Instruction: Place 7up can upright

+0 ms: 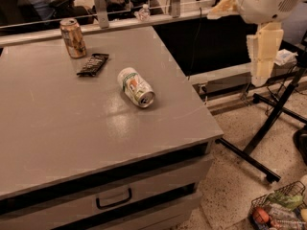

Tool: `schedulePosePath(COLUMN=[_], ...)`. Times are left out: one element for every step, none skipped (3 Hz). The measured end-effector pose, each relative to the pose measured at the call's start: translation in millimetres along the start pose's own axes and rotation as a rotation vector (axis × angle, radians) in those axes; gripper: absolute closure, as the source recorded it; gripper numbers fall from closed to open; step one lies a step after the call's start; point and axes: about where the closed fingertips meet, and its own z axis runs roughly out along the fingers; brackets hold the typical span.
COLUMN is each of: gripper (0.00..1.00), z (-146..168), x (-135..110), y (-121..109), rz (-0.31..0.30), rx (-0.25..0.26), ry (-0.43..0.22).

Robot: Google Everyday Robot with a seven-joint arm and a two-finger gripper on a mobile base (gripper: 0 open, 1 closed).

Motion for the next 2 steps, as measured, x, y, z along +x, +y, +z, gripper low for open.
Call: schedulePosePath(gripper=[0.00, 0.00], z=[26.1, 50.6], x=[-5.2, -8.8], y=[-10.9, -3.3], rz=[-0.189, -0.369], rx=[-0.048, -0.120], ry=[-0.013, 0.015])
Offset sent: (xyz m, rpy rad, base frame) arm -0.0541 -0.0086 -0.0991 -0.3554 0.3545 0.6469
